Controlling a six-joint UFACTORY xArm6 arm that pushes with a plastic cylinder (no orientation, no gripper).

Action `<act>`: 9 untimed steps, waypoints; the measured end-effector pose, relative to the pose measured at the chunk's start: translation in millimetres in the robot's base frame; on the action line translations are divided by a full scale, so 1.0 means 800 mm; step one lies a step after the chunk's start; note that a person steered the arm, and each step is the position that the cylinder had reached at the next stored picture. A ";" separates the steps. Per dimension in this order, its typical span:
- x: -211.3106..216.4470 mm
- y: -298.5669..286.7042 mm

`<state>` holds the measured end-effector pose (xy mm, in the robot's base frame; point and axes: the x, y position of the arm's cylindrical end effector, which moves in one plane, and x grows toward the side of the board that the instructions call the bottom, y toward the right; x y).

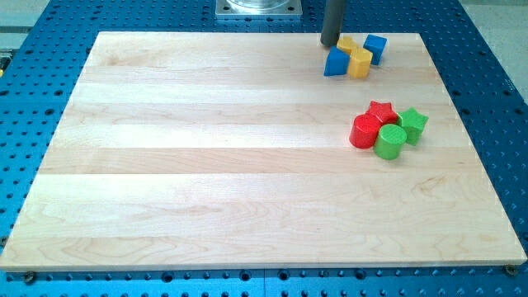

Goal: Push the blue cube into the yellow heart

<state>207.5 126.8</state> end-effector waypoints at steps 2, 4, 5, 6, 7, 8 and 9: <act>-0.001 -0.001; 0.000 -0.002; 0.009 0.005; 0.010 0.006; 0.005 0.006; 0.007 0.020; 0.012 0.027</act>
<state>216.8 148.2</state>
